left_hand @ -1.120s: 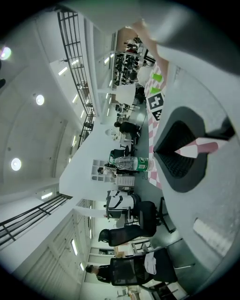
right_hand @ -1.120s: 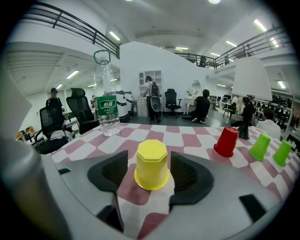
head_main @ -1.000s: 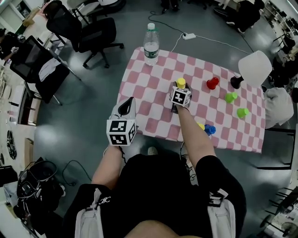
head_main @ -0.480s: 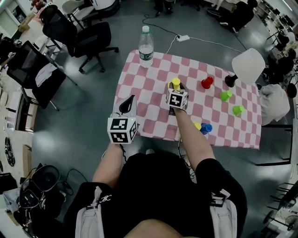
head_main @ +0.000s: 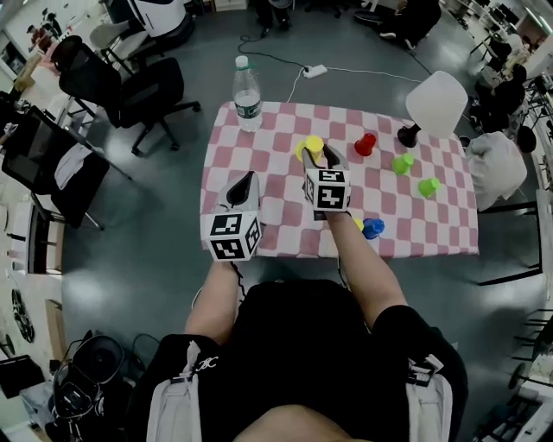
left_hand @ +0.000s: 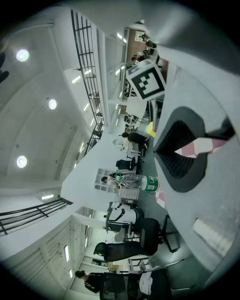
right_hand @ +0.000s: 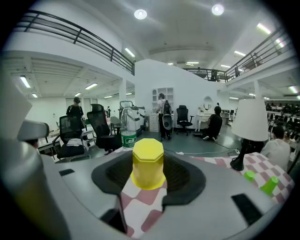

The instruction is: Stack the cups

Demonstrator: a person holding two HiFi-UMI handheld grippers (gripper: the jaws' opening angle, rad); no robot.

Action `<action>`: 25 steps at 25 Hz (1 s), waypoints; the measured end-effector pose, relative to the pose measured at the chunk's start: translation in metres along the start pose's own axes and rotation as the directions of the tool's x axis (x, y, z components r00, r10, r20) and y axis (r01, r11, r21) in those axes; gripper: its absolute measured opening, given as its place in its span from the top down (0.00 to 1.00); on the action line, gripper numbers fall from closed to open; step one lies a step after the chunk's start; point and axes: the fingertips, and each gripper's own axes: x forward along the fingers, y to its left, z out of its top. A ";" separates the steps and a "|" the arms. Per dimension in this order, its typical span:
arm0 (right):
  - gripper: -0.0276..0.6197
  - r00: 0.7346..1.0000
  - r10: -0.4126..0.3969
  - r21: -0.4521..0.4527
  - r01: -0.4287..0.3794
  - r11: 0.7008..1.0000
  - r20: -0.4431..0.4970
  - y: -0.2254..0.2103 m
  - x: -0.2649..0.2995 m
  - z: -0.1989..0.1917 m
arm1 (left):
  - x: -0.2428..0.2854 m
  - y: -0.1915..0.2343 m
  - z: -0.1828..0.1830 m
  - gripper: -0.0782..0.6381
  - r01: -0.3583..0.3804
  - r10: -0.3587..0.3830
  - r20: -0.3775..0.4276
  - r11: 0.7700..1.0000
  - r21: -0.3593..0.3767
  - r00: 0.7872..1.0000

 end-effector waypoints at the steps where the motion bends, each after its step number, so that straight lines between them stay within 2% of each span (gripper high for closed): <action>1: 0.64 1.000 -0.001 -0.003 0.001 1.000 0.015 -0.002 -0.010 0.007 | 0.003 -0.004 0.000 0.87 0.012 -0.012 0.000 1.000 -0.001 1.000; 6: 0.64 0.999 -0.015 -0.021 0.016 1.000 0.053 -0.016 -0.056 0.020 | 0.014 -0.028 0.004 0.87 0.070 -0.070 0.012 0.997 -0.008 0.997; 11: 0.65 0.995 -0.055 -0.021 0.057 0.998 0.082 -0.057 -0.102 0.015 | 0.029 -0.066 0.004 0.87 0.130 -0.130 0.012 0.991 -0.008 0.991; 18: 0.65 0.990 -0.117 0.036 0.114 0.993 0.080 -0.110 -0.152 -0.014 | 0.040 -0.126 -0.007 0.87 0.221 -0.221 -0.022 0.975 0.023 0.975; 25: 0.65 0.982 -0.187 0.078 0.183 0.980 0.034 -0.148 -0.178 -0.055 | 0.044 -0.161 -0.022 0.87 0.264 -0.261 -0.070 0.964 0.031 0.963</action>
